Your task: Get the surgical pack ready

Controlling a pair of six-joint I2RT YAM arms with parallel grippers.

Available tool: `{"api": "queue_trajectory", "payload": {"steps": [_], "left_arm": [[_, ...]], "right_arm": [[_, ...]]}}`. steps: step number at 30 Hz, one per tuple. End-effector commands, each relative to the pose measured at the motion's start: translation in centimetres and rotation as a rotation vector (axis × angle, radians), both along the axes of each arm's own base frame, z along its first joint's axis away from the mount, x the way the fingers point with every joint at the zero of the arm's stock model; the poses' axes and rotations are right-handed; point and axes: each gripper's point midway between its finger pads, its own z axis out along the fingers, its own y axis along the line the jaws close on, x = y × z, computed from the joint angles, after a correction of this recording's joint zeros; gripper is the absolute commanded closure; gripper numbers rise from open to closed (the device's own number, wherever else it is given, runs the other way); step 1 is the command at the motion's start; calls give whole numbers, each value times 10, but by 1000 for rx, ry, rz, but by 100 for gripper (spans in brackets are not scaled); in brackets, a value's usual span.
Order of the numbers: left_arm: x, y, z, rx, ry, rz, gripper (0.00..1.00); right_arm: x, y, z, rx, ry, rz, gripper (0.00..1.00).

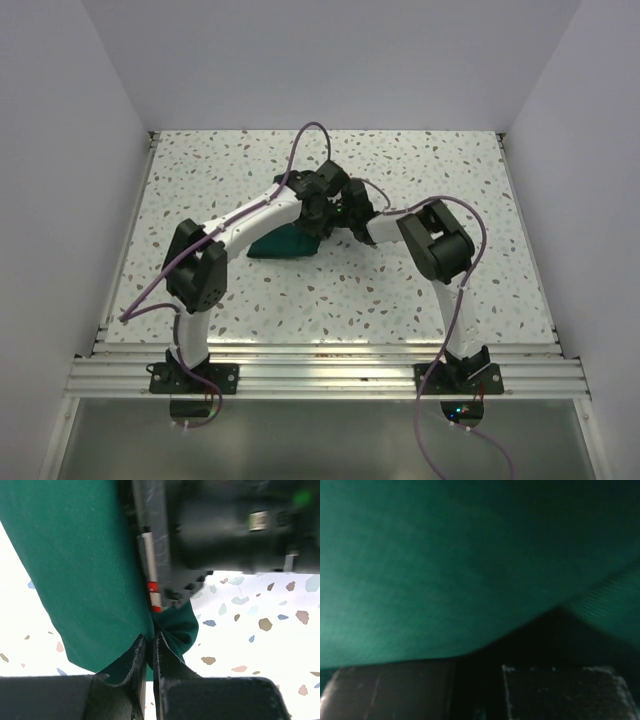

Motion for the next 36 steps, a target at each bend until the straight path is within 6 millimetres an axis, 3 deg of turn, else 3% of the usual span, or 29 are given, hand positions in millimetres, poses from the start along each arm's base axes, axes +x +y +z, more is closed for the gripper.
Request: {"api": "queue_trajectory", "payload": {"steps": [1, 4, 8, 13, 18, 28, 33, 35, 36], "left_arm": [[4, -38, 40, -175, -81, -63, 100], [0, -27, 32, -143, -78, -42, 100], [-5, -16, 27, -120, -78, -26, 100], [-9, -11, 26, -119, -81, -22, 100], [-10, -15, 32, -147, -87, -31, 100], [-13, -21, 39, -190, -89, -62, 100], [-18, -26, 36, -209, -78, -85, 100], [-20, -29, 33, -215, -67, -96, 100], [-22, -30, 32, -215, -59, -102, 100]], "right_arm": [[25, 10, 27, 69, -137, -35, 99], [22, -22, 19, -14, -106, -17, 97], [6, -71, 28, -140, -117, 58, 95], [-8, -104, 32, -178, -132, 68, 95], [-5, -105, 33, -157, -148, 47, 96], [25, -89, 37, -20, -158, -35, 98], [43, -71, 20, 37, -120, -102, 99], [56, -58, 35, 121, -151, -146, 99], [61, -55, 31, 139, -151, -163, 99]]}}
